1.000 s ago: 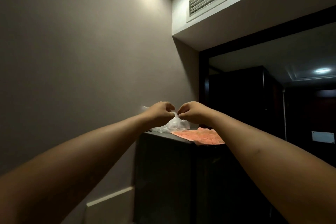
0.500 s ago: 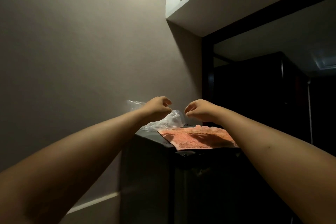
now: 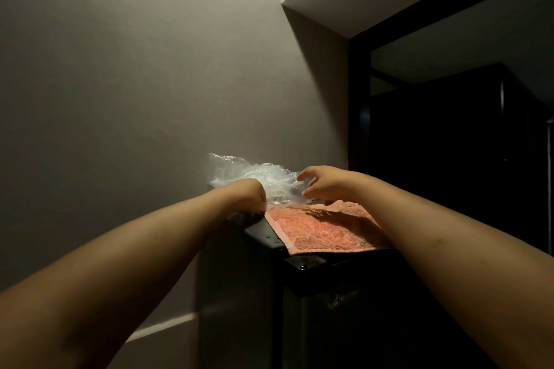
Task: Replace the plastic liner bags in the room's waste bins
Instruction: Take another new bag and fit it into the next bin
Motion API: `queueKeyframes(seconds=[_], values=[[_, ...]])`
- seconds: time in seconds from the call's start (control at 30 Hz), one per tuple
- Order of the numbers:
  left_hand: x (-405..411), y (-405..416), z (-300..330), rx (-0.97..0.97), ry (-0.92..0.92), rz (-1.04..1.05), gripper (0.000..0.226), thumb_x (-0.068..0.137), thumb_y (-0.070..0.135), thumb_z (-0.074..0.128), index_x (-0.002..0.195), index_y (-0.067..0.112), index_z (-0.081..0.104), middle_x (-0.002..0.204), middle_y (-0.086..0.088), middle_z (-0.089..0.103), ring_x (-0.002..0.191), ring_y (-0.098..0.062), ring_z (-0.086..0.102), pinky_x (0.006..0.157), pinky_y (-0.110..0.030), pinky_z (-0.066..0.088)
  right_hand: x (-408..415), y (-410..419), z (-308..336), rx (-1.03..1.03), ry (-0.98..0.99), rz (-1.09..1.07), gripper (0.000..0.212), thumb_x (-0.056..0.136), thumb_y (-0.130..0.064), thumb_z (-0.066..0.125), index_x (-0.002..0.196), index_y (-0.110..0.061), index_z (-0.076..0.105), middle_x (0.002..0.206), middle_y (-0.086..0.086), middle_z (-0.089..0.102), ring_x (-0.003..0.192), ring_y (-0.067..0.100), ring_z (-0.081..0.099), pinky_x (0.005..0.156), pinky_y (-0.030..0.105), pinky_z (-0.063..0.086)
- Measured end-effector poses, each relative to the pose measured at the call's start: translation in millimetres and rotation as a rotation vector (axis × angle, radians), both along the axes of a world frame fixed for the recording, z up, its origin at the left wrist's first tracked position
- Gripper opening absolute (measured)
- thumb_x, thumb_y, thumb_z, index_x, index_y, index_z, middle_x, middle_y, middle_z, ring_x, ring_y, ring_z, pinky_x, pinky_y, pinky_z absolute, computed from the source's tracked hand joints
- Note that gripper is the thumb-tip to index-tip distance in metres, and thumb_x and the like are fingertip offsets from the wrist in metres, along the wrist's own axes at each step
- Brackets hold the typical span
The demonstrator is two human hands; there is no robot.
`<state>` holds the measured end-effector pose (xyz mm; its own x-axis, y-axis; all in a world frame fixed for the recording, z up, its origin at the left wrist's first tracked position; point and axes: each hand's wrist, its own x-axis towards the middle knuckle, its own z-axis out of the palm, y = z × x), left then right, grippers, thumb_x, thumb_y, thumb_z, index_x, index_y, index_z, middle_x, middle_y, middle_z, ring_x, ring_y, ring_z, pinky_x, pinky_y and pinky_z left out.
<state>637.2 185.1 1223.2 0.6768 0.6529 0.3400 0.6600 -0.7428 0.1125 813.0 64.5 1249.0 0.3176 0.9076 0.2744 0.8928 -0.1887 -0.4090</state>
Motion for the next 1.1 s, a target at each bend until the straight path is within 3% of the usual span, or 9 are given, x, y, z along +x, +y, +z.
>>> queueKeyframes(seconds=[0.13,0.27,0.33,0.47,0.63,0.77,0.87,0.97,1.1], values=[[0.5,2.8,8.1,0.031,-0.219,-0.056,0.022,0.096,0.024,0.058,0.113,0.017,0.071,0.112,-0.003,0.071,0.101,-0.024,0.065,0.087,-0.031,0.053,-0.1,3.0,1.2,0.011,-0.008,0.038,0.073,0.084,-0.017,0.074,0.147,-0.033,0.04,0.136,0.004,0.05,0.098,0.022,0.067,0.081,0.042,0.062],[-4.8,-17.2,35.0,-0.352,-0.649,-0.33,0.024,0.102,0.027,0.055,0.123,0.016,0.057,0.114,-0.007,0.064,0.099,-0.022,0.062,0.087,-0.04,0.055,-3.8,1.0,1.3,0.135,-0.016,0.089,0.089,0.076,-0.03,0.084,0.148,-0.038,0.032,0.137,0.003,0.047,0.098,0.023,0.065,0.062,0.03,0.06],[-11.1,-30.8,46.4,-0.526,-0.737,-0.484,0.018,0.101,0.024,0.056,0.118,0.016,0.056,0.116,-0.008,0.064,0.109,-0.022,0.062,0.098,-0.043,0.051,-5.2,2.2,3.2,0.256,0.014,0.106,0.077,0.079,-0.038,0.082,0.143,-0.037,0.04,0.135,0.005,0.049,0.096,0.028,0.068,0.061,0.032,0.06],[-20.1,-46.9,56.7,-0.673,-0.793,-0.648,0.02,0.102,0.03,0.056,0.116,0.016,0.055,0.111,-0.003,0.067,0.106,-0.016,0.065,0.092,-0.036,0.051,-16.4,-4.3,14.0,0.409,0.209,0.104,0.024,0.098,-0.029,0.059,0.118,-0.017,0.064,0.111,0.014,0.068,0.085,0.028,0.074,0.065,0.036,0.063],[-17.9,-44.3,58.6,-0.392,-0.974,-0.431,0.04,0.1,0.051,0.049,0.129,0.025,0.054,0.138,-0.004,0.049,0.12,-0.018,0.052,0.096,-0.041,0.05,-17.0,-24.6,25.2,0.397,0.253,0.062,0.018,0.095,-0.008,0.055,0.105,0.001,0.066,0.094,0.016,0.066,0.079,0.024,0.065,0.073,0.036,0.058],[-21.2,-23.9,45.1,-0.194,-0.783,-0.198,0.068,0.079,0.043,0.063,0.142,0.048,0.038,0.156,0.0,0.022,0.135,-0.033,0.038,0.105,-0.05,0.046,-20.9,-43.5,27.6,0.414,0.389,0.108,0.021,0.095,-0.004,0.043,0.08,-0.008,0.056,0.08,0.01,0.051,0.064,0.018,0.051,0.061,0.028,0.047],[-18.9,-22.1,32.7,-0.059,-0.439,-0.104,0.072,0.08,0.03,0.07,0.144,0.041,0.041,0.146,-0.006,0.045,0.128,-0.034,0.047,0.103,-0.044,0.048,-17.2,-54.7,27.4,0.473,0.596,0.126,0.021,0.092,-0.005,0.04,0.075,-0.013,0.05,0.085,0.009,0.045,0.068,0.021,0.05,0.066,0.034,0.056],[-12.8,-25.9,24.6,0.067,-0.302,-0.092,0.018,0.086,0.02,0.059,0.102,0.025,0.066,0.111,-0.001,0.069,0.093,-0.021,0.061,0.074,-0.029,0.05,-9.6,-64.6,25.1,0.522,0.68,0.146,0.017,0.092,-0.008,0.04,0.085,-0.011,0.056,0.094,0.01,0.053,0.079,0.025,0.057,0.064,0.037,0.061],[-13.9,-18.6,20.9,0.176,-0.279,-0.032,0.012,0.08,0.021,0.056,0.068,0.02,0.054,0.076,0.004,0.057,0.074,-0.02,0.053,0.057,-0.028,0.038,1.6,-68.1,26.5,0.622,0.702,0.02,0.024,0.098,-0.025,0.04,0.098,-0.017,0.062,0.093,0.004,0.06,0.078,0.019,0.057,0.062,0.031,0.052]])
